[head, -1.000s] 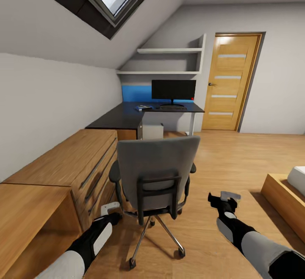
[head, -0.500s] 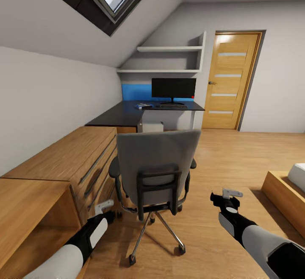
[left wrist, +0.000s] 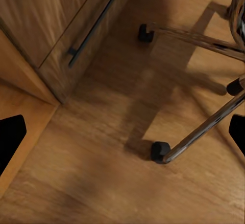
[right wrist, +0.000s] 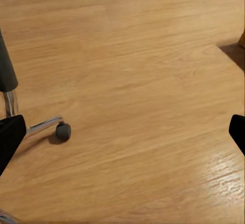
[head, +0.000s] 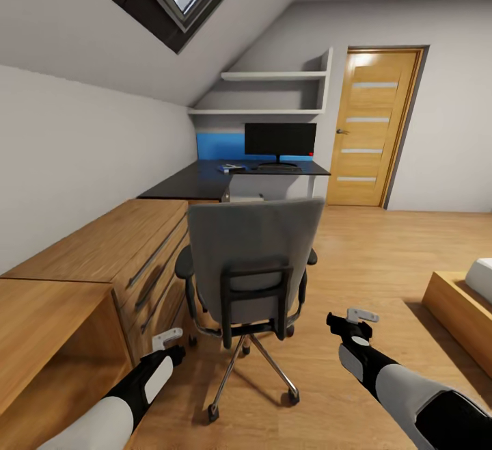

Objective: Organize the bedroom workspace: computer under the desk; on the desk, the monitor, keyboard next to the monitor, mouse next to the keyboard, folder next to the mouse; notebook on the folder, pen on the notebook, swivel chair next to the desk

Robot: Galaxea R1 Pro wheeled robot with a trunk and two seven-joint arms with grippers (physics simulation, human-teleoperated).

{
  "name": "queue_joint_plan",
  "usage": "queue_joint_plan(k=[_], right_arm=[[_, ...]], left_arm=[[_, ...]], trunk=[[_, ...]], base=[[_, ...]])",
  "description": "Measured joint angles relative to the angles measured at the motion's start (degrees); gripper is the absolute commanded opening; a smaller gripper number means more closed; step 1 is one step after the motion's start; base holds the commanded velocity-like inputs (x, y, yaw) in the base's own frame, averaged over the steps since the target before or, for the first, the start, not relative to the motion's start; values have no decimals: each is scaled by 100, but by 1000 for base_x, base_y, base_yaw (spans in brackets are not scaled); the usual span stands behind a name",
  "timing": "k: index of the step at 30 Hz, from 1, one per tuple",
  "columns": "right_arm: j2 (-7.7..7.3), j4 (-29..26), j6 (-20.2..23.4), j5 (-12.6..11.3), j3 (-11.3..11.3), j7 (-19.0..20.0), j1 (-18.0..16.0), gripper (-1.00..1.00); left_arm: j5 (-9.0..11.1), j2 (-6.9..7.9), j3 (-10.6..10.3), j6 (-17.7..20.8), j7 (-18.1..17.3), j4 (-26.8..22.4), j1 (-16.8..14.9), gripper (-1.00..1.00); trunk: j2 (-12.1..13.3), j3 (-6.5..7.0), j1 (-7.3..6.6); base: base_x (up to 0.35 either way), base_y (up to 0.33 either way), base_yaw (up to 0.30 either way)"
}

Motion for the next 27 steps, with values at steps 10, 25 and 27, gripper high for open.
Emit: queue_joint_plan(k=[10,25,27], right_arm=[[109,-12,-229,0,6,-9,0,100],[108,7,-303,14,15,27,8,100],[108,7,-312,15,16,28,8,100]], left_arm=[[-1,-20,-3,3,-14,1,0,100],[-23,-22,-10,18,-25,-1,0,100],[-22,-23,-10,18,-26,0,0,100]], trunk=[[-401,-180,220],[-403,-180,218],[-403,-180,217]], base=[[0,0,0],[93,0,0],[276,0,0]])
